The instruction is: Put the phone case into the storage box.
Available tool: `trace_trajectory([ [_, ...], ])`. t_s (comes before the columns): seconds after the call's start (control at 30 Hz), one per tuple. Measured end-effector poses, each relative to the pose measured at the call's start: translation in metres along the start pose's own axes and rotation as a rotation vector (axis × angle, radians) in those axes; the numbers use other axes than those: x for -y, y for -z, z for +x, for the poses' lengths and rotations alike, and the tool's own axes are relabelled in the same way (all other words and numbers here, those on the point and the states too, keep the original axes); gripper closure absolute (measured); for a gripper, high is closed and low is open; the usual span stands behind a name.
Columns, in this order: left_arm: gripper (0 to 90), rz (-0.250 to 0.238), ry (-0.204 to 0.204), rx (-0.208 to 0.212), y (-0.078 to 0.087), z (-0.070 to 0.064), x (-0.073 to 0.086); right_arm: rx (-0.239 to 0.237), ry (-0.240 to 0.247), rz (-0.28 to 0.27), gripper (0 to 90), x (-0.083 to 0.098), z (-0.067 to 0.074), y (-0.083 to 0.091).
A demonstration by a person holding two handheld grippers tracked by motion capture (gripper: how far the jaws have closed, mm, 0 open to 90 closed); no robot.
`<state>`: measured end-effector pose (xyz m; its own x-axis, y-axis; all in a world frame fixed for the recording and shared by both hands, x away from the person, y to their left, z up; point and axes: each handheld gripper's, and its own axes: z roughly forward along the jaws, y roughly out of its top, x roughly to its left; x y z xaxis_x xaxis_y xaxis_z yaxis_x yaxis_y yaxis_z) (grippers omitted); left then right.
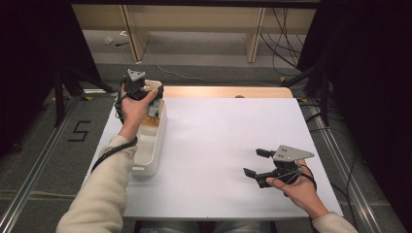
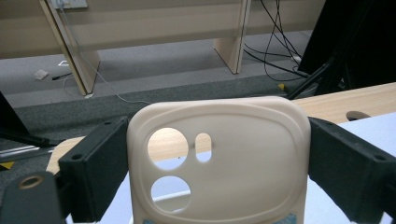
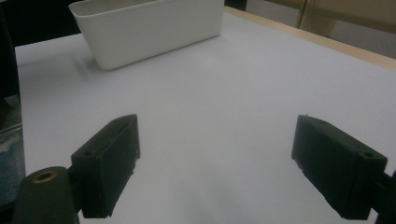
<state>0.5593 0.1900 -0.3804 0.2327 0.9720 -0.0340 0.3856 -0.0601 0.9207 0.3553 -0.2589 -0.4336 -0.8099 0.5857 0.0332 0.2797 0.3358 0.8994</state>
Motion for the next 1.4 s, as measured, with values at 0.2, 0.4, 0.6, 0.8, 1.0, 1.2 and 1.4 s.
trace_trajectory([
  [0.2,10.5,0.003,0.002,0.0,-0.002,0.001,0.0,0.0,0.001,0.001,16.3,0.0,0.0,0.0],
  [0.4,10.5,0.007,0.0,-0.003,-0.004,0.002,-0.001,0.0,0.001,0.001,16.3,0.0,0.0,0.0],
  [0.6,10.5,0.003,0.006,-0.007,-0.005,0.003,-0.004,-0.001,0.001,0.0,16.3,0.0,0.0,0.0],
  [0.8,10.4,0.011,0.011,-0.007,-0.009,0.003,-0.003,-0.001,0.001,0.001,16.3,0.0,0.0,0.0],
  [1.0,10.5,0.023,0.013,-0.012,-0.013,0.003,-0.001,-0.002,0.001,0.002,16.3,0.0,0.0,0.0],
  [1.2,10.4,0.035,0.013,-0.015,-0.015,0.005,-0.001,-0.003,0.001,0.001,16.3,0.0,0.0,0.0],
  [1.4,10.4,0.041,0.012,-0.017,-0.018,0.005,-0.001,-0.003,0.001,0.0,16.3,0.0,0.0,0.0],
])
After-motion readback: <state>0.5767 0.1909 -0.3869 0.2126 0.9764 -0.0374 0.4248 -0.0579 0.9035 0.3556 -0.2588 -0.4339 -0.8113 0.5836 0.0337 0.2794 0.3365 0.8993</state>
